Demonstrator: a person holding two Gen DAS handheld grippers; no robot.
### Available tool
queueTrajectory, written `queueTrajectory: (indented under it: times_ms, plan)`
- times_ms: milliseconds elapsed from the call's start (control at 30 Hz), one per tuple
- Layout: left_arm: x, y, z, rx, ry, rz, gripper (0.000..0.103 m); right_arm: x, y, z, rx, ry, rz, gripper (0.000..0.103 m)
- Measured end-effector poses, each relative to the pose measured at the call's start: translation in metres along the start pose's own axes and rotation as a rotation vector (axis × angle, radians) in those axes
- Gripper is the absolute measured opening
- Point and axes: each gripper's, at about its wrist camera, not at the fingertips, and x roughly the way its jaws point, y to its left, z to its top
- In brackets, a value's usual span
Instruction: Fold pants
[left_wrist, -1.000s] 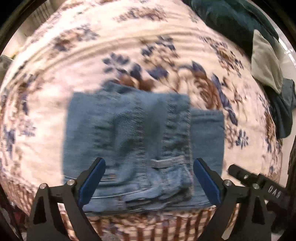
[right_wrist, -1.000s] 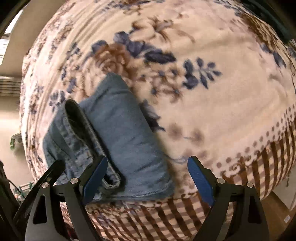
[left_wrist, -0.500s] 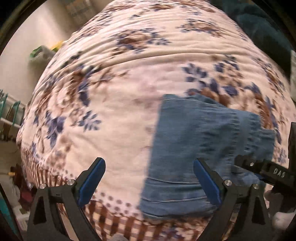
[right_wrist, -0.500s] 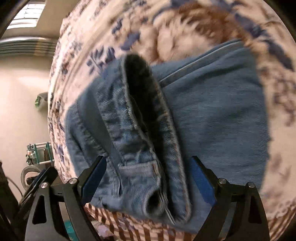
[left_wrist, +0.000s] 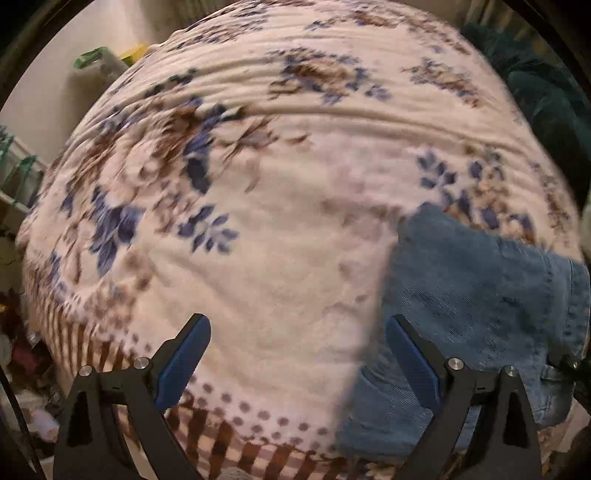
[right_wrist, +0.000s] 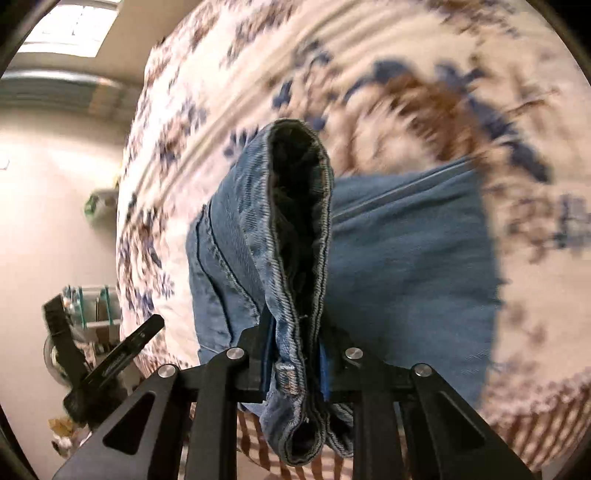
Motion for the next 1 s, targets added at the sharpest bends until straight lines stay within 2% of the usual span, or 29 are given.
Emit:
queueTrajectory:
  times_ms: [67,200,300,367,467,533,600,633,667,700,733,800,833,900,967,1000]
  plan:
    - [-0.003,-0.003,0.007,0.004,-0.014,-0.020,0.097,-0.029,-0.019,-0.002,0.038,-0.038,-0.015,0.020]
    - [0.001,-0.027,0.025,0.023,-0.009,-0.131,0.097,-0.071,-0.083,-0.002,0.128,-0.090,-0.121,0.020]
    - [0.019,-0.058,0.038,0.056,0.031,-0.215,0.097,-0.075,-0.134,-0.002,0.223,-0.070,-0.154,0.020]
    - [0.034,-0.080,0.045,0.081,0.072,-0.277,0.097,-0.058,-0.158,-0.002,0.249,-0.014,-0.162,0.022]
    - [0.067,-0.115,0.057,0.117,0.159,-0.341,0.097,-0.033,-0.179,-0.004,0.268,0.070,-0.213,0.042]
    - [0.093,-0.132,0.066,0.117,0.223,-0.355,0.097,-0.031,-0.182,-0.006,0.276,0.066,-0.211,0.044]
    - [0.122,-0.143,0.073,0.094,0.297,-0.371,0.097,-0.035,-0.185,-0.011,0.292,0.051,-0.187,0.062]
    - [0.137,-0.148,0.076,0.075,0.337,-0.412,0.096,-0.035,-0.187,-0.012,0.300,0.047,-0.177,0.065]
    - [0.145,-0.150,0.078,0.060,0.353,-0.447,0.082,-0.035,-0.190,-0.015,0.306,0.046,-0.168,0.065]
    - [0.151,-0.156,0.080,0.077,0.354,-0.470,0.045,-0.034,-0.192,-0.017,0.308,0.052,-0.163,0.065]
    - [0.149,-0.161,0.082,0.113,0.344,-0.488,0.025,-0.033,-0.195,-0.016,0.307,0.064,-0.168,0.065]
    - [0.138,-0.168,0.086,0.221,0.273,-0.433,0.010,-0.032,-0.194,-0.019,0.289,0.068,-0.197,0.065]
    - [0.136,-0.166,0.090,0.230,0.249,-0.418,0.009,-0.031,-0.194,-0.018,0.273,0.067,-0.231,0.065]
    - [0.136,-0.134,0.110,0.083,0.180,-0.377,0.006,-0.030,-0.190,-0.018,0.218,0.054,-0.291,0.065]
    - [0.146,-0.097,0.124,-0.119,0.189,-0.428,0.006,-0.031,-0.178,-0.020,0.136,0.052,-0.363,0.065]
    - [0.151,-0.080,0.129,-0.211,0.220,-0.488,0.007,-0.031,-0.173,-0.020,0.118,0.049,-0.388,0.065]
